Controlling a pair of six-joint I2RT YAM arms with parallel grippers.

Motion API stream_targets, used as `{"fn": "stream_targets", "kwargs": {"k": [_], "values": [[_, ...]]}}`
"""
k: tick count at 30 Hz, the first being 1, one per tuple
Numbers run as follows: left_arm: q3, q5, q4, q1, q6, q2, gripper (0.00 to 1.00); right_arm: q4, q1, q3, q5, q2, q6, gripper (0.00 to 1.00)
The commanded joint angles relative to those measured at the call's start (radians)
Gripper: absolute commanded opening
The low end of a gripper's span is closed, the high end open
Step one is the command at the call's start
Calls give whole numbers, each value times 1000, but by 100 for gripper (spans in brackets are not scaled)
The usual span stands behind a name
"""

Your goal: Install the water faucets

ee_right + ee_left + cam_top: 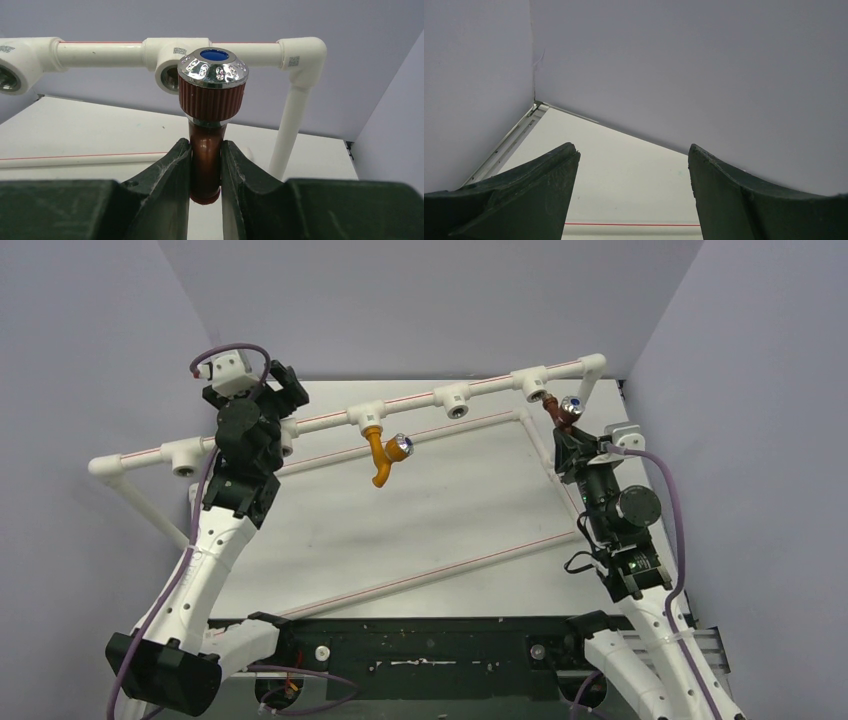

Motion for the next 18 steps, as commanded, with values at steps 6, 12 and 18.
{"fn": "stream_targets", "kwargs": {"k": [6,12,18], "values": [[-79,14,-244,-13,-6,68,78,56,7,-4,-106,-66,77,0],[-79,19,-245,-8,-9,74,78,90,8,5,-134,-55,94,0],[-80,19,-246,-8,-8,73,78,106,8,6,-90,-29,77,0]]}}
